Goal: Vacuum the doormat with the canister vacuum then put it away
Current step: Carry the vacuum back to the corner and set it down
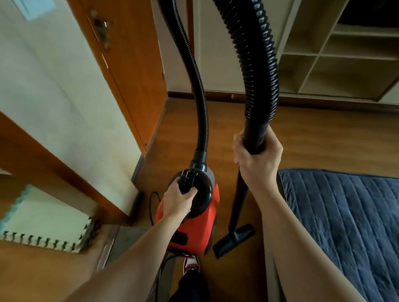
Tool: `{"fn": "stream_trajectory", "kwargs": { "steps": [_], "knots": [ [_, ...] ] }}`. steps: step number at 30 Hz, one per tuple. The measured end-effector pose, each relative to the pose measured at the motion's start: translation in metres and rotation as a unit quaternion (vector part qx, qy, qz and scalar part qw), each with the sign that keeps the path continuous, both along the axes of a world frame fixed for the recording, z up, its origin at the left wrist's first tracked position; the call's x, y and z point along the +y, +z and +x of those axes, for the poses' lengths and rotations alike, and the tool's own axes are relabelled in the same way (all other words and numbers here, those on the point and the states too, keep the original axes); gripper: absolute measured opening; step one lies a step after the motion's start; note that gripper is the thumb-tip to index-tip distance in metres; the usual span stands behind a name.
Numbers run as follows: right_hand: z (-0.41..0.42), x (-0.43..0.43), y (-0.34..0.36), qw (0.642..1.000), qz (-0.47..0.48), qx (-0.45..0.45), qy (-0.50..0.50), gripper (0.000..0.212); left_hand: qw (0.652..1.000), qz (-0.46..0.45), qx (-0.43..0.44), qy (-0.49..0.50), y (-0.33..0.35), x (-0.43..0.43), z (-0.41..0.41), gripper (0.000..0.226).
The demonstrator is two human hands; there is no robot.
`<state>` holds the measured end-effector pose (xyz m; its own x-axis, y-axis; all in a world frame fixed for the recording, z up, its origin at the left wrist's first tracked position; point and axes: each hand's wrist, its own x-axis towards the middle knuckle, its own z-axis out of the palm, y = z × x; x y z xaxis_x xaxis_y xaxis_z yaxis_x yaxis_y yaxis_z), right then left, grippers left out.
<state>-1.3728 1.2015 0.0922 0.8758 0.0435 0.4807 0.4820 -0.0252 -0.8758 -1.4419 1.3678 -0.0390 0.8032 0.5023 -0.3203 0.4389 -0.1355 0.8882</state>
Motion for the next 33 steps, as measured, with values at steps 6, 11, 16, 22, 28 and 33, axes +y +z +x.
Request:
{"fn": "stream_trajectory", "kwargs": {
  "steps": [6, 11, 16, 22, 28, 33],
  "knots": [
    [0.096, 0.031, 0.015, 0.998, -0.006, 0.001, -0.067, 0.029, 0.998, -0.015, -0.006, -0.067, 0.010, 0.032, 0.113, 0.026],
    [0.158, 0.039, 0.034, 0.992, -0.004, -0.028, -0.125, 0.034, 0.994, -0.017, -0.021, -0.106, 0.021, 0.044, 0.190, 0.019],
    [0.225, 0.034, 0.032, 0.986, 0.001, -0.021, -0.164, 0.030, 0.991, -0.031, -0.033, -0.127, 0.029, 0.041, 0.272, 0.017],
    [0.328, 0.013, 0.009, 0.982, 0.010, -0.025, -0.185, 0.031, 0.987, -0.040, -0.037, -0.151, 0.027, 0.020, 0.390, 0.007],
    [0.452, -0.029, -0.005, 0.978, 0.024, -0.005, -0.208, 0.012, 0.980, -0.018, -0.001, -0.199, 0.018, -0.017, 0.527, 0.006],
    [0.549, -0.070, -0.001, 0.965, 0.035, 0.005, -0.259, 0.027, 0.970, 0.011, 0.007, -0.242, 0.019, -0.049, 0.628, 0.007]
  ]
}}
